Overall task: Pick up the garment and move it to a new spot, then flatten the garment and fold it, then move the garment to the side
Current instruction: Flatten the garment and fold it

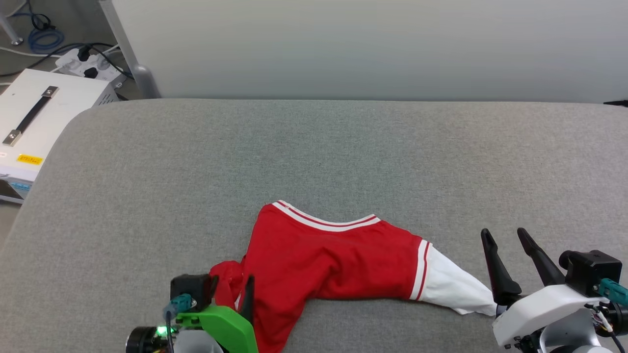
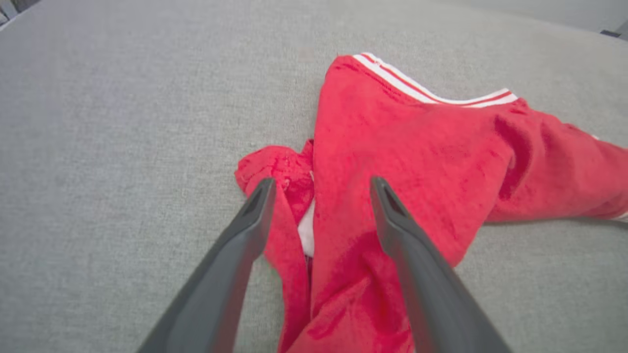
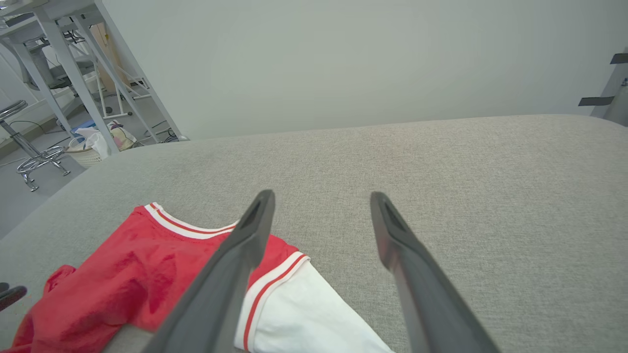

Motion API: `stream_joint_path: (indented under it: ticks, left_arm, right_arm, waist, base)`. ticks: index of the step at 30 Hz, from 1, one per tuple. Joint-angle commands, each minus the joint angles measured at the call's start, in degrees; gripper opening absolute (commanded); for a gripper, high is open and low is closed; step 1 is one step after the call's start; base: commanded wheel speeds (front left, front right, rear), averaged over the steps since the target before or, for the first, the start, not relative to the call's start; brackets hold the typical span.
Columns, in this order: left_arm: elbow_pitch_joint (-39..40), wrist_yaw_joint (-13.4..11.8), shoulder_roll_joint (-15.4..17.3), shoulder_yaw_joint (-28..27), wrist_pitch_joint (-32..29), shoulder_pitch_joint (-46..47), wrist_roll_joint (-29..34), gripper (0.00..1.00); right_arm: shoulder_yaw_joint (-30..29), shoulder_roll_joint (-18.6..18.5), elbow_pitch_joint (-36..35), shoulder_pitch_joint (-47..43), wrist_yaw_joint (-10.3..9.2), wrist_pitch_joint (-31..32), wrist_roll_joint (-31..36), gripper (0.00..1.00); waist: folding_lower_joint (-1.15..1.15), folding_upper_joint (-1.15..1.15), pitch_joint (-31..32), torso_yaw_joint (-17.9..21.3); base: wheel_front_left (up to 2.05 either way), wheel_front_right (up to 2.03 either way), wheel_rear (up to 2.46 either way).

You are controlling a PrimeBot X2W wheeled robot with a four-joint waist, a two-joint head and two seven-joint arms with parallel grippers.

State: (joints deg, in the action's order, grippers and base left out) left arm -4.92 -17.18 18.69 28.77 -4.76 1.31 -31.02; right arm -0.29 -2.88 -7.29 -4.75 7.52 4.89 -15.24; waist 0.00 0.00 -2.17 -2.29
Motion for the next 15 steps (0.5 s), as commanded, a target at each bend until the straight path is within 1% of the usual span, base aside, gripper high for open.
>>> stream_joint_path:
  ticks: [1, 3, 6, 8, 10, 11, 13, 15]
  left_arm:
    - [0.4, -0.6, 0.0, -0.7, 1.9, 1.5, 1.0, 1.00]
    - [0.6, -0.8, 0.2, -1.2, 3.2, 2.2, 1.4, 1.00]
    - [0.2, -0.8, 0.9, -2.1, 3.3, 4.0, 1.6, 1.00]
    - [-0.3, 0.1, 1.5, -2.4, 2.3, 6.0, 1.2, 1.00]
    - [-1.5, 1.6, 2.1, -2.3, 0.5, 8.6, 0.6, 1.00]
    - [-2.5, 2.9, 2.5, -2.2, -1.1, 10.4, 0.0, 1.00]
    - [-8.3, 8.5, 3.1, -0.4, -9.3, 19.0, -2.6, 1.00]
    - [-10.4, 10.0, 2.8, 0.2, -11.3, 21.6, -3.1, 1.00]
  right_arm:
    - [-0.2, 0.0, -0.5, -0.8, -0.03, 0.3, 0.6, 1.00]
    - [-0.3, 0.0, -0.9, -0.9, -0.03, 0.6, 0.6, 1.00]
    - [-0.4, 0.0, -1.5, -0.9, -0.03, 0.9, 0.7, 1.00]
    - [-0.3, 0.0, -1.8, -0.7, -0.03, 1.0, 0.7, 1.00]
    - [-0.2, 0.0, -2.0, -0.3, -0.03, 1.1, 0.7, 1.00]
    - [0.0, 0.0, -2.0, -0.1, -0.03, 1.1, 0.7, 1.00]
    - [0.5, 0.0, -2.1, 1.3, -0.03, 1.0, 0.2, 1.00]
    - [0.6, 0.0, -2.1, 1.9, -0.03, 0.9, 0.0, 1.00]
  waist:
    - [0.00, 0.00, 0.4, 0.2]
    - [0.00, 0.00, 0.5, 0.4]
    - [0.00, 0.00, 0.3, 0.5]
    - [0.00, 0.00, -0.2, 0.7]
    - [0.00, 0.00, -0.7, 1.0]
    - [0.00, 0.00, -1.2, 1.3]
    - [0.00, 0.00, -4.8, 3.2]
    - [0.00, 0.00, -6.3, 3.8]
  base:
    - [0.00, 0.00, 0.00]
    - [0.00, 0.00, 0.00]
    - [0.00, 0.00, 0.00]
    - [0.00, 0.00, 0.00]
    - [0.00, 0.00, 0.00]
    - [0.00, 0.00, 0.00]
    - [0.00, 0.00, 0.00]
    - [0.00, 0.00, 0.00]
